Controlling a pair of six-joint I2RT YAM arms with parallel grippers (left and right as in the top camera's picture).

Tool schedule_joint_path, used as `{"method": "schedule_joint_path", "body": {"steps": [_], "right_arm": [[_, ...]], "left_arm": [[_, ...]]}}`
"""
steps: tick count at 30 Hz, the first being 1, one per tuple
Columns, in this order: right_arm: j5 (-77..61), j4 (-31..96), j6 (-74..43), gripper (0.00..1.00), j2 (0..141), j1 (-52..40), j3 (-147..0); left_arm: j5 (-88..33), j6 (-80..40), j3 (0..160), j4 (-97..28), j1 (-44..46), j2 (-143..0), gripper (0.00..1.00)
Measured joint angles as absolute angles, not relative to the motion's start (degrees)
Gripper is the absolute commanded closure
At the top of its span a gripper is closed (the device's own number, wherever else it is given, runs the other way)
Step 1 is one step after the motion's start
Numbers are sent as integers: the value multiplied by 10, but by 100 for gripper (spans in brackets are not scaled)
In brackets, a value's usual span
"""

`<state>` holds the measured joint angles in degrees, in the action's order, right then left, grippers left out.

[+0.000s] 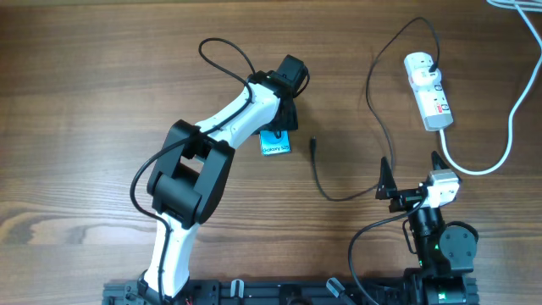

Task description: Plug charger to phone and switch on socket

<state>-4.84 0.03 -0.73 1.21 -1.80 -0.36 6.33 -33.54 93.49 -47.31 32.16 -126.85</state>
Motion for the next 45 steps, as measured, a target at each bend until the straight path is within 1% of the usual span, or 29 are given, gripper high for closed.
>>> {"method": "schedule_joint_path", "body": {"steps": [4, 9, 13, 19, 22, 25, 28, 35, 38, 42, 45], "right_arm": [[-48, 0, -7, 0, 12, -18, -4], [-48, 0, -7, 0, 12, -18, -4], [-48, 0, -7, 0, 12, -18, -4], [-48, 0, -7, 0, 12, -18, -4], [-48, 0, -7, 0, 12, -18, -4], [-48, 0, -7, 0, 12, -18, -4], [-48, 0, -7, 0, 12, -18, -4], [-48, 0, -7, 0, 12, -18, -4], [-48, 0, -7, 0, 12, -18, -4], [-48, 0, -7, 0, 12, -18, -4], [-48, 0, -7, 0, 12, -18, -4]], "left_arm": [[41, -335, 933, -484, 321, -1263, 30], [-28, -335, 928, -499, 319, -1253, 30], [-55, -335, 922, -504, 319, -1248, 30], [-58, -335, 922, -504, 319, -1247, 31], [-42, -336, 922, -504, 319, -1246, 30], [-52, -335, 922, -504, 318, -1246, 30], [-95, -336, 922, -504, 309, -1246, 30], [-245, -335, 921, -504, 233, -1246, 31], [-272, -335, 921, -504, 209, -1246, 31], [-265, -335, 921, -504, 213, -1246, 30], [-199, -335, 920, -503, 237, -1246, 30]]}}
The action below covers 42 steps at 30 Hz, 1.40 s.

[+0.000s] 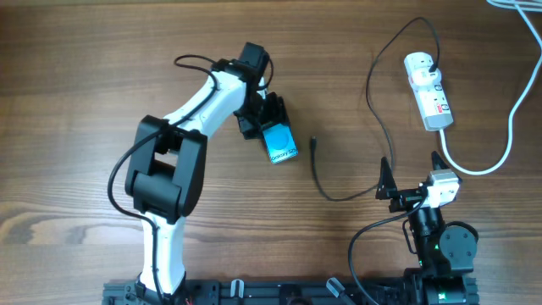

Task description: Plug charger to phone and switch on socket

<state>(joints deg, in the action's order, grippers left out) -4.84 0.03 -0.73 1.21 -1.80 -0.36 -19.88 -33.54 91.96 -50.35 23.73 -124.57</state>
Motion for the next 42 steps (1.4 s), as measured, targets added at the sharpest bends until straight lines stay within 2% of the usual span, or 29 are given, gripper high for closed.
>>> {"method": "schedule_joint_path", "body": {"steps": [4, 8, 11, 17, 27, 42], "right_arm": [[-48, 0, -7, 0, 12, -18, -4], [-48, 0, -7, 0, 12, -18, -4], [-48, 0, -7, 0, 12, -18, -4], [-48, 0, -7, 0, 12, -18, -4], [-48, 0, -7, 0, 12, -18, -4], [-48, 0, -7, 0, 12, -18, -4]], "left_arm": [[-101, -336, 903, -504, 288, -1237, 27], [-28, -340, 892, -503, 332, -1231, 5], [-1, -340, 889, -496, 343, -1230, 1], [9, -347, 899, -512, 345, -1230, 0], [63, -351, 920, -460, 346, -1230, 1], [70, -360, 910, -453, 349, -1248, 1]]}}
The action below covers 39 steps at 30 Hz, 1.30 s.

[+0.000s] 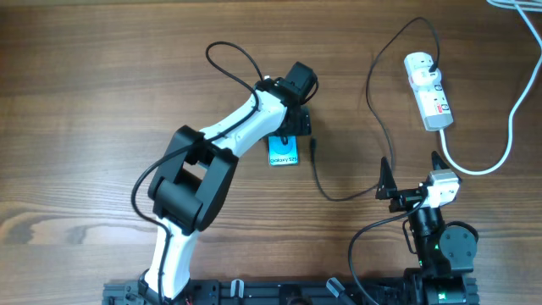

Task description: Plug charger to phone and switch on socket

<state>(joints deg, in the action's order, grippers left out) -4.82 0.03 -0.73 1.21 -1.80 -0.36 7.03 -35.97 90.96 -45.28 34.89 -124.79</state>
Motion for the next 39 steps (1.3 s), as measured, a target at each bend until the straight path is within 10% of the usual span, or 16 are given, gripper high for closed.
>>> {"method": "schedule_joint_path", "body": {"steps": [39], "right_arm": [[-48, 0, -7, 0, 12, -18, -4]], "left_arm": [[44, -362, 912, -493, 352, -1252, 28]]}}
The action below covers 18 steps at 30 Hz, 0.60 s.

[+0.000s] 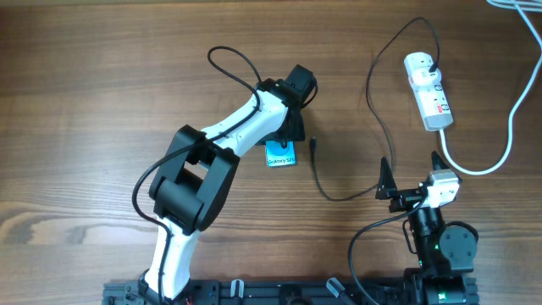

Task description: Plug charger to phone and switch on socket

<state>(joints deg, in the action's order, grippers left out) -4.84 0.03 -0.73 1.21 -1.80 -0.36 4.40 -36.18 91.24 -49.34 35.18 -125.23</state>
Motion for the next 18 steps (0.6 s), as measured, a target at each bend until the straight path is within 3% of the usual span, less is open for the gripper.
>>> {"method": "schedule_joint_path", "body": {"steps": [7, 13, 18], "right_arm": [[-48, 0, -7, 0, 12, -18, -4], [-48, 0, -7, 0, 12, -18, -4], [-48, 0, -7, 0, 12, -18, -4]], "left_arm": [[16, -364, 908, -514, 352, -1244, 27], [9, -364, 901, -520, 352, -1156, 27], [10, -366, 901, -511, 352, -1153, 12]]}}
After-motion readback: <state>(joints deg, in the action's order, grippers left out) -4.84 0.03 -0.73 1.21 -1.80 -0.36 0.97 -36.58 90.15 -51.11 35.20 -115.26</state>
